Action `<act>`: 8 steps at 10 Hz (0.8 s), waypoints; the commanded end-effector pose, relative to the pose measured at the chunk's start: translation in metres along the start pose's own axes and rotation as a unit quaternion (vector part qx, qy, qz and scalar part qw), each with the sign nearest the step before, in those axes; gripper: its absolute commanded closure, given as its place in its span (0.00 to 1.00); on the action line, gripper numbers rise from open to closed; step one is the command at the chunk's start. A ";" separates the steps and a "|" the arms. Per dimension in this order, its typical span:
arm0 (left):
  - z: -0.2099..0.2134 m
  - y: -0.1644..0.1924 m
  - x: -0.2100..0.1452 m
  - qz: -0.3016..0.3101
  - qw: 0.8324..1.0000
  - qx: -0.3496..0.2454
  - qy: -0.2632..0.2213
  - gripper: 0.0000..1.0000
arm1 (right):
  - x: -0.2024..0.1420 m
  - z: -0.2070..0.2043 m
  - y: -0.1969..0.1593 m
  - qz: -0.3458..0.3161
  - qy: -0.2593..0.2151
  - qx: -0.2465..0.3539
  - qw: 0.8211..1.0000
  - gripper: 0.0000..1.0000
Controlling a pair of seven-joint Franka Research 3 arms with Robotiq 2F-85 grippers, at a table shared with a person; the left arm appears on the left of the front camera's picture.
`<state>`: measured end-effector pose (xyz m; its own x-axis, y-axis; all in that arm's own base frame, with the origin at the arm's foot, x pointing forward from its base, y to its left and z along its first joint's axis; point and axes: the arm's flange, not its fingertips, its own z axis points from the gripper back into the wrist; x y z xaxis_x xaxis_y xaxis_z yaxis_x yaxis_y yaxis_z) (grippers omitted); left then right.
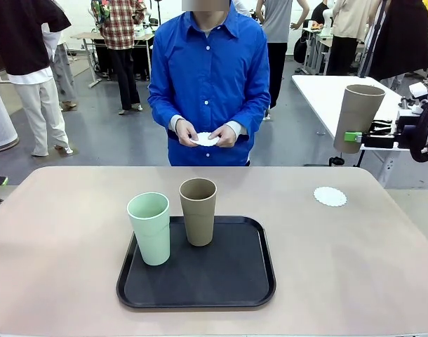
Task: Place coasters on the table and set cups on them.
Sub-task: Pick up one Reusable plastic cup and place it on a coaster set by the human.
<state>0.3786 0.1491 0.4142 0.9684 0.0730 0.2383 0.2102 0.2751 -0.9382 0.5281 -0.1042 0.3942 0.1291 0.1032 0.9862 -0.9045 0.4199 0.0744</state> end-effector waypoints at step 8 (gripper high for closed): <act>0.001 -0.001 -0.001 -0.004 1.000 -0.004 -0.001 0.00 | -0.075 -0.020 -0.050 0.002 0.035 0.066 0.997 0.19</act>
<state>0.3785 0.1491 0.4142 0.9684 0.0730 0.2384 0.2102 0.2752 -0.9381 0.5615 -0.1096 0.3148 0.1714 0.1418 0.9749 -0.9309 0.3472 0.1132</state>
